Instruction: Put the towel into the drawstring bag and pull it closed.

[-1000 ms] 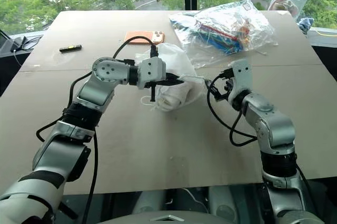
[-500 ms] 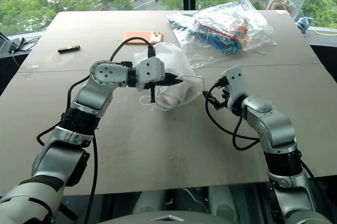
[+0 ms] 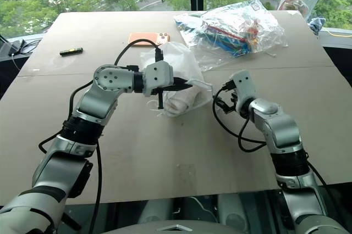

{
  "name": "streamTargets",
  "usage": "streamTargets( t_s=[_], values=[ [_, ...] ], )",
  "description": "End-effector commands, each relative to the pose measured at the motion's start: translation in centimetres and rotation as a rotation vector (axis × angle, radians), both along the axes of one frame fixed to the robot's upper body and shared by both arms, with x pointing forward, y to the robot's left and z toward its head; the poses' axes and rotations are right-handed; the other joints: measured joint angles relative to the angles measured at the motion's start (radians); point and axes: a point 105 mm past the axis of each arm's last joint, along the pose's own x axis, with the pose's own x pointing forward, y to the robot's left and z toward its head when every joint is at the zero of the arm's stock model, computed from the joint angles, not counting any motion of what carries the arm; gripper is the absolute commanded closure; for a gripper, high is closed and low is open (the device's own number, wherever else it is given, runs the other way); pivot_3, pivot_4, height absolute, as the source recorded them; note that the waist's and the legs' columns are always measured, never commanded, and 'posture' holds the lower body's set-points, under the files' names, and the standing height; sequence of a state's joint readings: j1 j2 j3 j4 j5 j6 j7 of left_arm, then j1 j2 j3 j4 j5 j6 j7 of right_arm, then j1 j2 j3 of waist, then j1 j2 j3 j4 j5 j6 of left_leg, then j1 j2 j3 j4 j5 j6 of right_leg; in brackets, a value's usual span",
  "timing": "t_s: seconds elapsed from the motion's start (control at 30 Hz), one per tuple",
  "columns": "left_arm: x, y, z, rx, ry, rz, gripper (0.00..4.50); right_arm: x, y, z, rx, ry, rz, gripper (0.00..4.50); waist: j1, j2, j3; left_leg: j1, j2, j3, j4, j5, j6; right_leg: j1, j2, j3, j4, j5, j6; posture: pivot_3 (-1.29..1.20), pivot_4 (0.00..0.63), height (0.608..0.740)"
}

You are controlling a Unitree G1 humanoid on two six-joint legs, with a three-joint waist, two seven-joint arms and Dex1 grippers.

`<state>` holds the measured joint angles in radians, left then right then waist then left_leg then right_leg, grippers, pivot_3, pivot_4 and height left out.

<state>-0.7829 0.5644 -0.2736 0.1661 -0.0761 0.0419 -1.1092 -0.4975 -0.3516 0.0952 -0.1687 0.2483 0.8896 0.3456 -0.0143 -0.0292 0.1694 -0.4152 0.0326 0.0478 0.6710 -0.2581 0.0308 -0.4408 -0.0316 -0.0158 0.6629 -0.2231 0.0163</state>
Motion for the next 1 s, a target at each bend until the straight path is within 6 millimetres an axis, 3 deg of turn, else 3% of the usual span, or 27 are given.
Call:
streamTargets(
  t_s=[0.03,0.2,0.37,0.5,0.7,0.8,0.83,0.9,1.0],
  values=[
    [-0.3,-0.1,1.6,-0.027,-0.062,-0.007,4.50,0.5,2.0,0.7,-0.036,-0.054,0.062,0.52,-0.001,0.000,0.000,0.000,0.000,0.000,0.000,0.000,0.000,0.000,0.000,0.000,0.000,0.000,0.000,0.00,0.150,0.740],
    [-0.2,0.0,1.3,-0.034,-0.056,0.003,4.50,0.9,2.2,-0.1,-0.130,-0.077,0.052,2.23,0.000,0.000,0.000,0.000,0.000,0.000,0.000,0.000,0.000,0.000,0.000,0.000,0.000,0.000,0.000,0.00,0.150,0.740],
    [0.2,0.7,0.8,-0.039,-0.046,0.040,4.50,0.1,-0.5,0.8,-0.185,-0.115,-0.019,4.47,0.005,0.000,0.000,-0.001,0.000,-0.001,0.001,0.000,0.000,0.000,-0.001,-0.001,0.000,0.000,0.000,0.00,0.150,0.740],
    [0.5,1.0,0.7,-0.042,-0.047,0.063,4.50,-1.0,-2.2,1.9,-0.236,-0.148,-0.071,4.47,0.001,0.000,0.000,-0.001,0.000,0.000,0.001,0.000,0.000,0.000,-0.001,0.000,0.000,0.000,0.000,0.00,0.150,0.740],
    [1.5,1.2,0.7,-0.070,-0.036,0.110,4.50,-2.8,-2.3,4.5,-0.110,-0.151,-0.078,4.47,0.001,0.000,0.000,0.000,0.001,-0.001,0.001,0.000,0.000,0.000,0.001,0.000,0.002,0.000,0.000,0.00,0.150,0.740],
    [0.1,1.4,1.9,-0.308,0.301,0.101,4.50,-2.8,-2.3,5.0,-0.037,-0.136,-0.107,4.47,0.000,0.000,0.000,0.000,0.001,-0.001,0.002,0.000,0.000,0.000,0.000,0.000,0.002,0.000,0.000,0.00,0.150,0.740],
    [-0.5,1.6,2.6,-0.391,0.406,0.097,3.93,-2.9,-2.3,5.3,-0.018,-0.136,-0.119,4.50,-0.003,0.000,0.000,0.000,0.001,0.000,0.002,0.000,0.000,0.000,0.000,-0.001,0.001,0.000,0.000,0.00,0.150,0.740],
    [-1.3,3.1,3.5,-0.514,0.529,0.142,3.28,-3.1,-2.1,5.8,0.037,-0.133,-0.126,4.50,-0.004,0.000,0.000,-0.001,0.002,0.000,0.003,0.000,0.000,0.000,0.000,0.000,0.001,0.000,0.000,0.00,0.150,0.740],
    [-2.4,6.6,2.6,-0.628,0.664,0.275,2.03,-3.7,-1.0,6.3,0.143,-0.118,-0.102,4.50,-0.015,0.001,0.000,0.000,0.003,-0.001,0.003,0.000,0.000,0.000,0.000,0.001,0.002,0.000,0.000,0.00,0.150,0.740]
  ],
)
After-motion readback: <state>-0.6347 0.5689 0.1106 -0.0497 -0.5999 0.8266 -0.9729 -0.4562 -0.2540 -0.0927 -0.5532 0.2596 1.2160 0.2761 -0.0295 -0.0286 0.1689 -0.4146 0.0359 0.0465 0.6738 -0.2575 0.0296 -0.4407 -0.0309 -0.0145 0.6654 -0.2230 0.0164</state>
